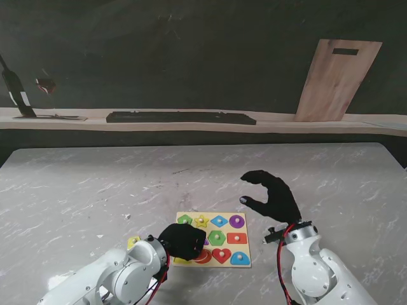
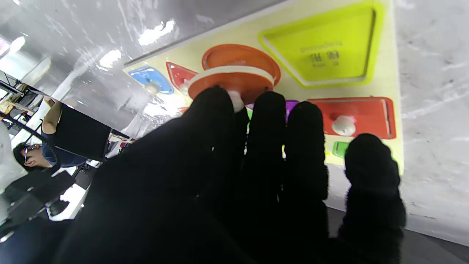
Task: Fit puzzle pieces into a puzzle board
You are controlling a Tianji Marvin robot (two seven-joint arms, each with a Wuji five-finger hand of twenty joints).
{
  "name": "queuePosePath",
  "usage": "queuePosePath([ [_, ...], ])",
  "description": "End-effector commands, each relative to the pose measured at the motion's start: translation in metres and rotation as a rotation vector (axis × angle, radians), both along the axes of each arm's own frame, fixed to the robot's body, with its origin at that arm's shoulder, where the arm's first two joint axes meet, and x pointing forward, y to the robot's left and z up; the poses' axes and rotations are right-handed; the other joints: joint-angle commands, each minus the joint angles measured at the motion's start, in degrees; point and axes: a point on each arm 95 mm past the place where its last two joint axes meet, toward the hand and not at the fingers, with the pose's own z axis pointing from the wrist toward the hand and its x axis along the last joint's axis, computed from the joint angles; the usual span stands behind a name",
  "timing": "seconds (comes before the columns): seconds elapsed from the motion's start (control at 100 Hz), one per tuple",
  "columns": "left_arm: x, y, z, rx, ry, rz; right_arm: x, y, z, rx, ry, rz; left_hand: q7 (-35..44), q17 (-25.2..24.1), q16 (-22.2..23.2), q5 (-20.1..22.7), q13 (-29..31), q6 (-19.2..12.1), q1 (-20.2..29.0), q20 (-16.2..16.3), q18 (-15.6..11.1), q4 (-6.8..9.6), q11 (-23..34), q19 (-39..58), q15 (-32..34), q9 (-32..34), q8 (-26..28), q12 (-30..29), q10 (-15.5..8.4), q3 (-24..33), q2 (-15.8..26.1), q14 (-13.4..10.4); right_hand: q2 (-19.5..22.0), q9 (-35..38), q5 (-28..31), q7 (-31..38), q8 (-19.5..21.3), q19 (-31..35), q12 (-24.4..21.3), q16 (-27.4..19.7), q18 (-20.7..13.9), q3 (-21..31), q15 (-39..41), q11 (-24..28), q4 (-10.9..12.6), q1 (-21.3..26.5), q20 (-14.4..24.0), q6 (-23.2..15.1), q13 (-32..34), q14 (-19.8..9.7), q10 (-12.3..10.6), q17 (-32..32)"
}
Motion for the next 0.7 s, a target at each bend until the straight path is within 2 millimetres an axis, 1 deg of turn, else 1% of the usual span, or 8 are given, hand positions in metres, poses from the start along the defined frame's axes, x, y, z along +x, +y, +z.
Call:
queuePosePath([
  [0.0, 0.0, -0.003, -0.004, 0.004, 0.014, -0.004, -0.003, 0.003, -0.001, 0.008, -0.001, 0.005, 2.31, 0.32, 0.57, 0.64, 0.03, 0.72, 1.37, 1.02, -7.39, -0.3, 1.47, 1.8, 2.31, 0.46, 0.49, 1.05, 2.39, 1.55, -0.29, 0.32, 1.1, 0.02, -0.53, -0.14, 0.23, 0.47, 0.25, 0.4, 0.44, -0.93, 0.58, 0.45, 0.4, -1.3, 0.51, -1.25, 0.59, -0.1, 0.07, -0.62],
  [0.19, 0.003, -0.009, -0.009, 0.023, 0.016, -0.01, -0.003, 0.003, -0.001, 0.006, 0.002, 0.008, 2.35, 0.34, 0.64, 0.6, 0.01, 1.1, 1.51, 1.08, -7.03, -0.29, 1.81, 1.75, 2.68, 0.35, 0.55, 1.15, 2.67, 1.53, -0.28, 0.66, 1.05, 0.03, -0.54, -0.14, 0.25, 0.49, 0.25, 0.42, 0.46, -0.93, 0.59, 0.44, 0.39, -1.33, 0.53, -1.29, 0.61, -0.11, 0.11, -0.56],
  [0.69, 0.009, -0.015, -0.016, 0.074, 0.011, -0.042, -0.003, 0.001, 0.001, 0.009, -0.007, -0.001, 2.52, 0.87, 0.74, 0.51, 0.33, 1.46, 1.38, 1.33, -6.75, -0.37, 2.8, 2.03, 3.38, 0.28, 0.65, 1.32, 2.93, 1.67, -0.26, 0.75, 1.04, 0.04, -0.59, -0.19, 0.26, 0.46, 0.26, 0.42, 0.42, -0.88, 0.57, 0.44, 0.39, -1.36, 0.55, -1.33, 0.59, -0.13, 0.05, -0.57],
])
